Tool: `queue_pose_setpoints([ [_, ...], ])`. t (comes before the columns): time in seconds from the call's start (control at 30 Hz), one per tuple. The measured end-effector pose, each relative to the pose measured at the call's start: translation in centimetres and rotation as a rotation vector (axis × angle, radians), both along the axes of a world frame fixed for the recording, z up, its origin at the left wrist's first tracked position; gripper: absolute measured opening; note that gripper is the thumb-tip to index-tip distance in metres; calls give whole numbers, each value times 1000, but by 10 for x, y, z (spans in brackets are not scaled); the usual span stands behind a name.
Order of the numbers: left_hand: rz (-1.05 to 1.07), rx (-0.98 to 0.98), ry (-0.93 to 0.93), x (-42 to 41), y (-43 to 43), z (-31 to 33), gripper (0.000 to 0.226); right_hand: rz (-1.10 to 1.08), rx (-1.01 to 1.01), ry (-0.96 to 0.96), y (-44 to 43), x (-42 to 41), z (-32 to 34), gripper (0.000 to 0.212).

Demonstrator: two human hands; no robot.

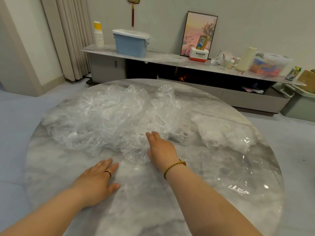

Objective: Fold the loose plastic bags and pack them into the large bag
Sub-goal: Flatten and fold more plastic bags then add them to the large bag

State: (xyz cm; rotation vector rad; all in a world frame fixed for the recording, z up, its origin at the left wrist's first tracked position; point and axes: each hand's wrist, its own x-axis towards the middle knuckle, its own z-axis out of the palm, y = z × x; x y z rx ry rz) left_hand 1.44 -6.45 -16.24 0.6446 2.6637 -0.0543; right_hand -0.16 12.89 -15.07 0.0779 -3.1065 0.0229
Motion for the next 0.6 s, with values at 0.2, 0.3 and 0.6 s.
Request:
queue_pose_setpoints([
  [0.2,4,20,29,0,-2,0,71,-38,3,-17,2,-13,3,14],
  [0.3,18,46,49,4,-4,1,74,-44,-86,90,8,-15,9,18],
  [0.6,153,517,466,26,12,21,63,122,-329,842,9,36,25,29],
])
